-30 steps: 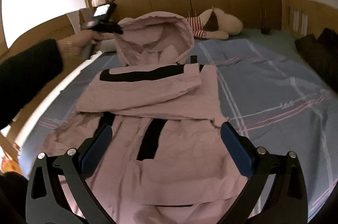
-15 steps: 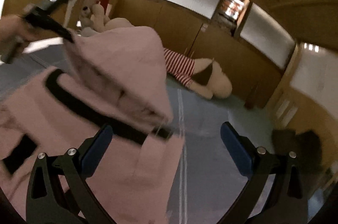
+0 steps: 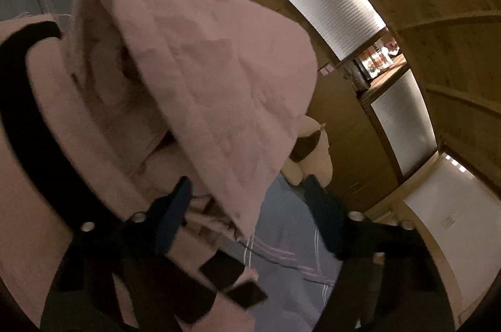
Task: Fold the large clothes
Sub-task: 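Close the left gripper on the hood while the right gripper grasps the hood too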
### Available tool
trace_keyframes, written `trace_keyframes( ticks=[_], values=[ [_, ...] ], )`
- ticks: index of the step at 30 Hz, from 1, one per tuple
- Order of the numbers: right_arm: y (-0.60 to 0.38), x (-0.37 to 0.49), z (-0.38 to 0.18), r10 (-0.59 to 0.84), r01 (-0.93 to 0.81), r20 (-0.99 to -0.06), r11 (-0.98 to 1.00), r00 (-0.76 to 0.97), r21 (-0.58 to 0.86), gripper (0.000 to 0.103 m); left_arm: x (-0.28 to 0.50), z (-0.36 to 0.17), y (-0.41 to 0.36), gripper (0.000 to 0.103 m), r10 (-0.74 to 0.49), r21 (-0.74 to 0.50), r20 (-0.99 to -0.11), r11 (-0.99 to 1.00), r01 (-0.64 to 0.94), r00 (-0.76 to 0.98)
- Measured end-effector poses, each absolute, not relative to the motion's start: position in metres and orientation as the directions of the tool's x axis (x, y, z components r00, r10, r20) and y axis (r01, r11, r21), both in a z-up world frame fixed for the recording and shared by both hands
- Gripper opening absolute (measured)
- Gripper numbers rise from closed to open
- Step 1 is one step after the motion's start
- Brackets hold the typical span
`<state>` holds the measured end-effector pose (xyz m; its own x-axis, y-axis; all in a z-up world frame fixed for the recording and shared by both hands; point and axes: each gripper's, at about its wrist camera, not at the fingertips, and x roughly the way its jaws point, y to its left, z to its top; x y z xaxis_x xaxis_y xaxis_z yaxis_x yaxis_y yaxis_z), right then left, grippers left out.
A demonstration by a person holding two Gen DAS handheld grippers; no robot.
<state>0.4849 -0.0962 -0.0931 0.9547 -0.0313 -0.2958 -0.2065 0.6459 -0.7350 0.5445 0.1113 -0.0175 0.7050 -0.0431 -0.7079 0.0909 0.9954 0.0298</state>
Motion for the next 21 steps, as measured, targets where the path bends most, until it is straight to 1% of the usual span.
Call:
trace_keyframes(
  ticks=[1,2,3,5,7,10,16,18,21],
  values=[
    [-0.094,0.493,-0.093,-0.039,-0.201,-0.292,0.639,0.955,-0.742,0.062,0.544,-0.017,0.112,0.007,-0.045,0.031,-0.708,0.995,0.094,0.704],
    [-0.091,0.499,-0.092,-0.051,-0.197,-0.294,0.632,0.955,-0.75,0.049,0.544,-0.017,0.111,0.007,-0.046,0.033,-0.709,0.995,0.097,0.704],
    [-0.091,0.509,-0.09,-0.077,-0.189,-0.301,0.625,0.951,-0.758,0.027,0.543,-0.018,0.109,0.007,-0.046,0.037,-0.71,0.994,0.102,0.702],
    [-0.093,0.515,-0.084,-0.112,-0.146,-0.276,0.63,0.955,-0.762,0.012,0.541,-0.018,0.107,0.007,-0.046,0.038,-0.71,0.994,0.104,0.702],
    [-0.098,0.515,-0.075,-0.117,-0.127,-0.266,0.656,0.957,-0.744,0.009,0.536,-0.019,0.105,0.007,-0.051,0.036,-0.71,0.993,0.109,0.702],
    [-0.107,0.502,-0.062,-0.112,-0.091,-0.214,0.653,0.97,-0.752,0.008,0.522,-0.017,0.102,0.008,-0.071,0.022,-0.71,0.992,0.123,0.7],
    [-0.129,0.452,-0.028,-0.039,-0.072,-0.131,0.665,0.991,-0.743,0.008,0.466,-0.022,0.089,0.01,-0.095,0.028,-0.715,0.986,0.165,0.692],
    [-0.135,0.427,-0.023,0.0,-0.093,-0.124,0.662,0.992,-0.744,0.008,0.445,-0.031,0.085,0.01,-0.095,0.034,-0.728,0.984,0.174,0.679],
    [-0.135,0.39,-0.031,0.038,-0.121,-0.126,0.637,0.991,-0.761,0.007,0.41,-0.052,0.08,0.011,-0.083,0.053,-0.747,0.981,0.184,0.66]
  ],
)
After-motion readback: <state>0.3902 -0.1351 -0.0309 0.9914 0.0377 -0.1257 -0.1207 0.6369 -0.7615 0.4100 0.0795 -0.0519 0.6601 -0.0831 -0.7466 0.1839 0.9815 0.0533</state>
